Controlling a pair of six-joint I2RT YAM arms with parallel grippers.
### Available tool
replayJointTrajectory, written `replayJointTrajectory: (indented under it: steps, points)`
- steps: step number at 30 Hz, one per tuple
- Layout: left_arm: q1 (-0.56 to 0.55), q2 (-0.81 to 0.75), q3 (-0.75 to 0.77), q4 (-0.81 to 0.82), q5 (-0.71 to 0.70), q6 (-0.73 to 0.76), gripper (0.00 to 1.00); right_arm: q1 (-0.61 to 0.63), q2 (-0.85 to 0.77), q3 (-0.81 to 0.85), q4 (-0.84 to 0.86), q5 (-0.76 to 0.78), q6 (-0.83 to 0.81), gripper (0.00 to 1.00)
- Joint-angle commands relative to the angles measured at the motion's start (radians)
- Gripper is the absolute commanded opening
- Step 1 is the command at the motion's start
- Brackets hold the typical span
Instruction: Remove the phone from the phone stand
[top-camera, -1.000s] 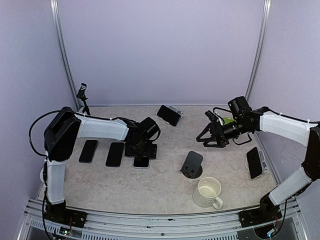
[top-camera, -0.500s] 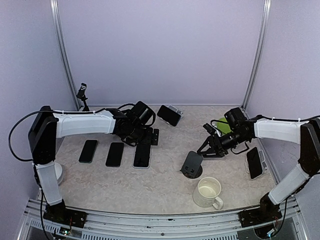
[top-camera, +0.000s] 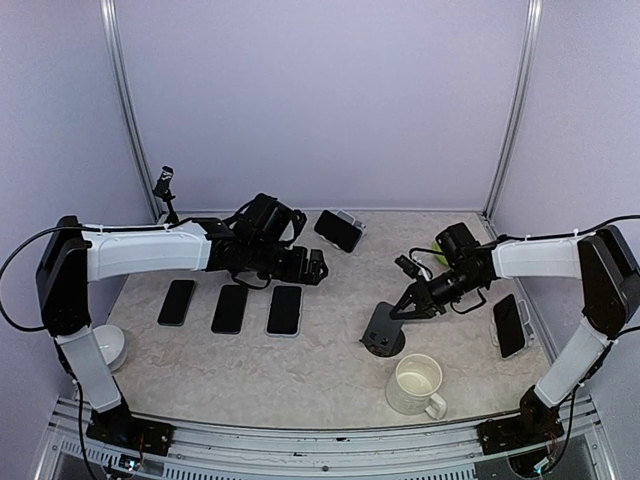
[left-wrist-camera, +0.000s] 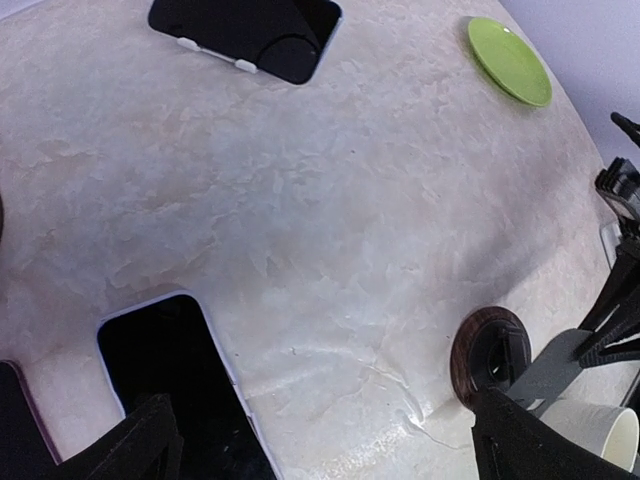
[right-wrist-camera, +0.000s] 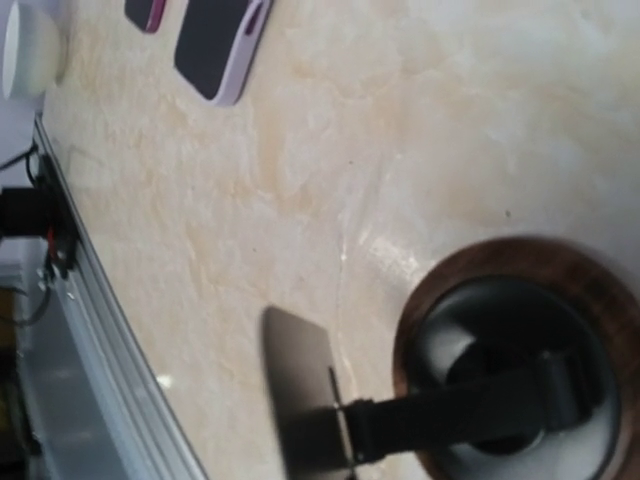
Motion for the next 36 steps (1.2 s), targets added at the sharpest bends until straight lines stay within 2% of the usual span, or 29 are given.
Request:
replayJointTrajectory:
  steps: [1, 3, 8, 13, 20, 26, 30, 36]
  points:
    - [-0.001, -0.036, -0.007, 0.071, 0.122, 0.047, 0.99, 0.014, 0.015, 0.036, 0.02, -0.008, 0.0, 0.06]
    - [-0.01, -0.031, -0.004, 0.081, 0.149, 0.062, 0.99, 0.018, 0.013, 0.052, 0.024, -0.012, 0.016, 0.0]
    - [-0.044, -0.01, 0.036, 0.08, 0.192, 0.088, 0.99, 0.033, 0.003, 0.119, 0.025, -0.015, 0.074, 0.0]
    - [-0.107, 0.035, 0.116, 0.046, 0.23, 0.207, 0.99, 0.042, 0.008, 0.187, 0.012, -0.035, 0.108, 0.0]
    - [-0.166, 0.122, 0.223, -0.039, 0.192, 0.296, 0.99, 0.066, 0.016, 0.254, -0.026, -0.055, 0.12, 0.0]
    - [-0.189, 0.183, 0.29, -0.106, 0.103, 0.341, 0.98, 0.081, 0.015, 0.299, -0.044, -0.08, 0.133, 0.0]
    - [-0.198, 0.204, 0.311, -0.125, 0.067, 0.37, 0.93, 0.086, 0.02, 0.315, -0.061, -0.089, 0.131, 0.0]
    - [-0.211, 0.224, 0.349, -0.143, 0.007, 0.389, 0.78, 0.091, 0.029, 0.316, -0.076, -0.086, 0.125, 0.0]
